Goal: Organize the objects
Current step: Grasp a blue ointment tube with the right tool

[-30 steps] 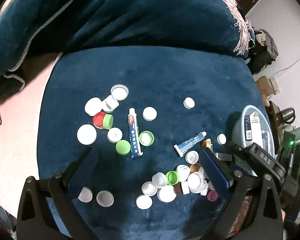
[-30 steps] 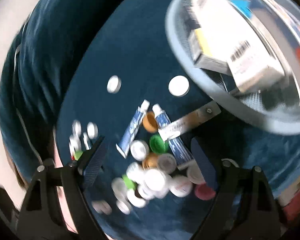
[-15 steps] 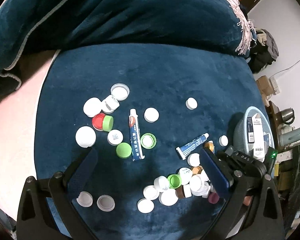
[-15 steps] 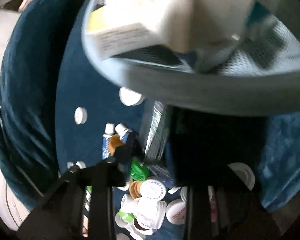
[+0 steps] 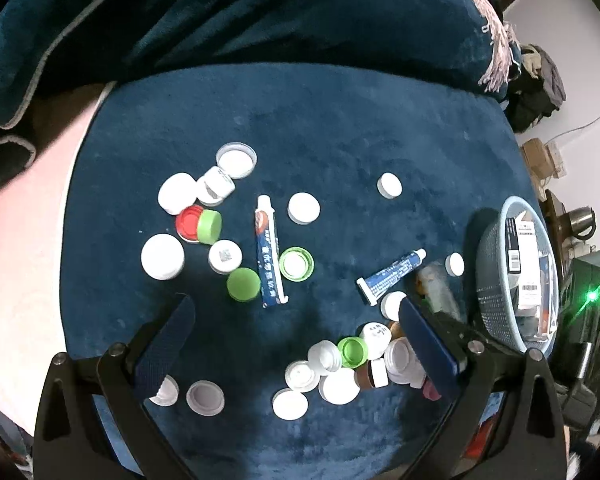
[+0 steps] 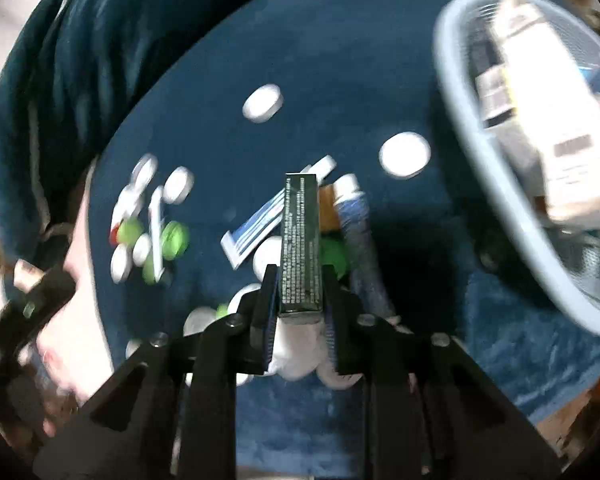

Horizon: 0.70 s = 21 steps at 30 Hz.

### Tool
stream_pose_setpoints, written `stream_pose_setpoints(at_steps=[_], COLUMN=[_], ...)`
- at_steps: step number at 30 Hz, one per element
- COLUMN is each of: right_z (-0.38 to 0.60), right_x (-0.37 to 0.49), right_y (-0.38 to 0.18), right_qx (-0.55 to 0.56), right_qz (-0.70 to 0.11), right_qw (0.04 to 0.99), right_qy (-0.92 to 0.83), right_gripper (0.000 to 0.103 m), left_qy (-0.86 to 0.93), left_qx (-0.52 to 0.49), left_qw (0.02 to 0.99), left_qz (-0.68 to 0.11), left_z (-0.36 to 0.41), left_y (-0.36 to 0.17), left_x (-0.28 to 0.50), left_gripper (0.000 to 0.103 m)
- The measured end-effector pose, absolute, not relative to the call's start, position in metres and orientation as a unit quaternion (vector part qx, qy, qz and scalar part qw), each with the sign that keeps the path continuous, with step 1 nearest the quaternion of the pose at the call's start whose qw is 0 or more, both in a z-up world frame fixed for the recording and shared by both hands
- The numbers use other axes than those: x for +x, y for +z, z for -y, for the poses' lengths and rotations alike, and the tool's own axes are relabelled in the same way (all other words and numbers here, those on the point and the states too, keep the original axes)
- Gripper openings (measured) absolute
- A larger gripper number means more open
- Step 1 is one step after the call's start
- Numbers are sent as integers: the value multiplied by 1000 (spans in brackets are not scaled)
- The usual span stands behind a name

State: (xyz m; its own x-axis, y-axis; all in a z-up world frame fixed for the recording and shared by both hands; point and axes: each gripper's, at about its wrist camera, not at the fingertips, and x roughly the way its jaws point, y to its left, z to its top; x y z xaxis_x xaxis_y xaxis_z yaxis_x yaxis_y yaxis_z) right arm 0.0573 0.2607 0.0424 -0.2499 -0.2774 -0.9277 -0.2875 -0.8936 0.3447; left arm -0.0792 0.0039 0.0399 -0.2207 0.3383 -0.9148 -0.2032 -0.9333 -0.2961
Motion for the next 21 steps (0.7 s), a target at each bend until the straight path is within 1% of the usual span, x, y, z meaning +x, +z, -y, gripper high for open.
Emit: stream_pose_setpoints(at_steps=[3, 4, 5, 6, 8, 10, 15, 19, 21], right_z=[-248, -247, -248, -252, -266, -268, -270, -269, -271], right_x=[54, 54, 55, 57, 64, 60, 51, 46, 44], right_y=[49, 53, 57, 60, 62, 58, 36, 17, 0], right_qx=[-599, -596, -591, -588, -587, -597, -620, -636, -654], right_qz=[-263, -262, -255, -249, -221, -163, -118, -100, -112], right_qw=[-108, -117, -115, -102, -40, 21, 58, 66, 64], right_qy=[748, 750, 756, 763, 778, 785, 773, 762, 745], right_gripper=[23, 23, 26, 34, 39, 39, 36, 36, 36], left_qy=[780, 780, 780, 779, 779, 777, 774, 771, 769], left_qx=[-599, -599, -599, -599, -601, -605, -611, -614, -616], left_qw=[175, 174, 174, 173, 173, 168, 161, 165, 168], left_qz=[54, 55, 57, 57, 50, 42, 44, 34, 26], left_z=[-7, -7, -8, -7, -8, -7, -5, -9, -12], left_y=[41, 41, 41, 40, 38, 34, 27, 24, 22], left_x=[-79, -80, -79, -79, -78, -79, -81, -80, -79], left_gripper=[102, 102, 102, 102, 102, 102, 102, 102, 102])
